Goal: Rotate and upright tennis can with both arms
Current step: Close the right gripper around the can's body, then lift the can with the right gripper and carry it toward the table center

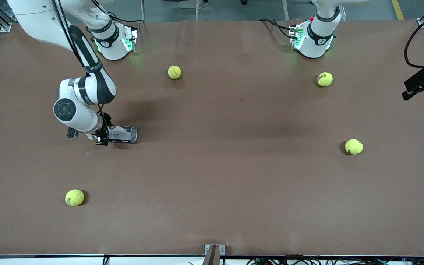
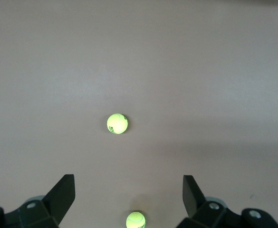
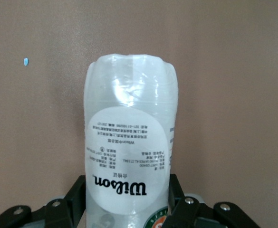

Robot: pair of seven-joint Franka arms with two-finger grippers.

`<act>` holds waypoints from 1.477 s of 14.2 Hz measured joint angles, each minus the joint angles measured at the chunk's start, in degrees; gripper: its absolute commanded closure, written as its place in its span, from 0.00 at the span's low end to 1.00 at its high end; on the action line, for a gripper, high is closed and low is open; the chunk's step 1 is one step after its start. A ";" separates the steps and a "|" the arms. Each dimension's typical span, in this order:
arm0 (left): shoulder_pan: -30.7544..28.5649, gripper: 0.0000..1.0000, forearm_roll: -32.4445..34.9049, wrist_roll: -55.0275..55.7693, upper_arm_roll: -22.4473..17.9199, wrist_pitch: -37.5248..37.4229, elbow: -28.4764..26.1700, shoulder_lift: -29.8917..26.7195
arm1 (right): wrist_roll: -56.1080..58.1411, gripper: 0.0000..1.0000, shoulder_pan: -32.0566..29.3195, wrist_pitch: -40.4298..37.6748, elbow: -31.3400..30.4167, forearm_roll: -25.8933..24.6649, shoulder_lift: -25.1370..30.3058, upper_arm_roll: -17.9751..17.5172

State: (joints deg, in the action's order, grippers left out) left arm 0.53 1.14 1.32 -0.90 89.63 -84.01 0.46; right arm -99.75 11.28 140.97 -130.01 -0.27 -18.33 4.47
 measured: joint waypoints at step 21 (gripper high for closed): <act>0.00 0.00 0.00 0.00 0.01 0.00 0.00 0.00 | -0.14 0.35 0.78 -6.79 5.46 3.70 0.16 -2.86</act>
State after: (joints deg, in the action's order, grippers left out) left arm 0.53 1.14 1.32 -0.89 89.63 -84.02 0.47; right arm -99.88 12.05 134.17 -124.56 3.43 -18.17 1.61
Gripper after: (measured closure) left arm 0.000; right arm 0.339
